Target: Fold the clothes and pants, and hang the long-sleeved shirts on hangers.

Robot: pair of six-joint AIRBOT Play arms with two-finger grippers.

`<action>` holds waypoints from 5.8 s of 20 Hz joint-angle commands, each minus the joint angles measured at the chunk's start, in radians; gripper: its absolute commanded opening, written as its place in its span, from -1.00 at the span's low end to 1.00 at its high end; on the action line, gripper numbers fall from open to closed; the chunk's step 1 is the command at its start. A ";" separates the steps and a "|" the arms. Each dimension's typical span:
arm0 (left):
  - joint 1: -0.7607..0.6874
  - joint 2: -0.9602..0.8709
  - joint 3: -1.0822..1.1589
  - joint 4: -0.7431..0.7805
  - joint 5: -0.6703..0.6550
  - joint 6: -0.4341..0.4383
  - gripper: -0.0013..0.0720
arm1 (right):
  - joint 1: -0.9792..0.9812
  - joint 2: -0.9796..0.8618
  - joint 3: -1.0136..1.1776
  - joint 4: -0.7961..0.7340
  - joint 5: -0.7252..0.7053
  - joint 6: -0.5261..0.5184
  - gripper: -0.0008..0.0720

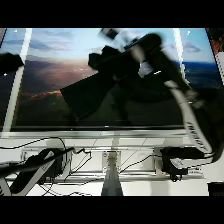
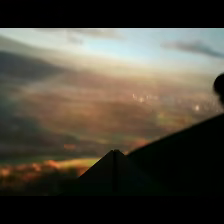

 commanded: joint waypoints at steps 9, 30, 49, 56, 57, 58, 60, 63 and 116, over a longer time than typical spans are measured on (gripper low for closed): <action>0.000 -0.088 -0.727 -0.424 -0.103 0.004 0.92 | -0.664 0.084 -0.026 0.663 0.257 0.106 -0.88; 0.095 -0.296 0.161 -0.824 0.140 0.232 -0.90 | -0.799 0.129 0.212 0.660 -0.014 0.096 -0.88; 0.405 -0.285 -0.030 0.452 -0.391 0.041 -0.90 | -1.156 0.819 -0.836 0.154 0.441 0.029 -0.88; 0.405 -0.285 -0.145 0.604 -0.369 0.045 -0.90 | -1.156 0.820 -0.862 0.091 0.469 -0.319 -0.88; 0.405 -0.285 -0.145 0.628 -0.370 0.045 -0.90 | -1.156 0.819 -0.862 0.092 0.468 -0.359 -0.88; 0.405 -0.285 -0.145 0.642 -0.373 0.045 -0.90 | -1.156 0.819 -0.863 0.092 0.472 -0.362 -0.88; 0.406 -0.286 -0.145 0.652 -0.372 0.045 -0.90 | -1.156 0.819 -0.877 0.092 0.472 -0.362 -0.88; 0.406 -0.305 -0.145 0.660 -0.372 0.045 -0.89 | -1.156 0.805 -0.919 0.098 0.442 -0.324 0.09; -0.800 -0.715 0.024 -0.801 0.378 0.032 0.70 | -0.197 0.632 -0.651 0.155 0.541 0.305 -0.89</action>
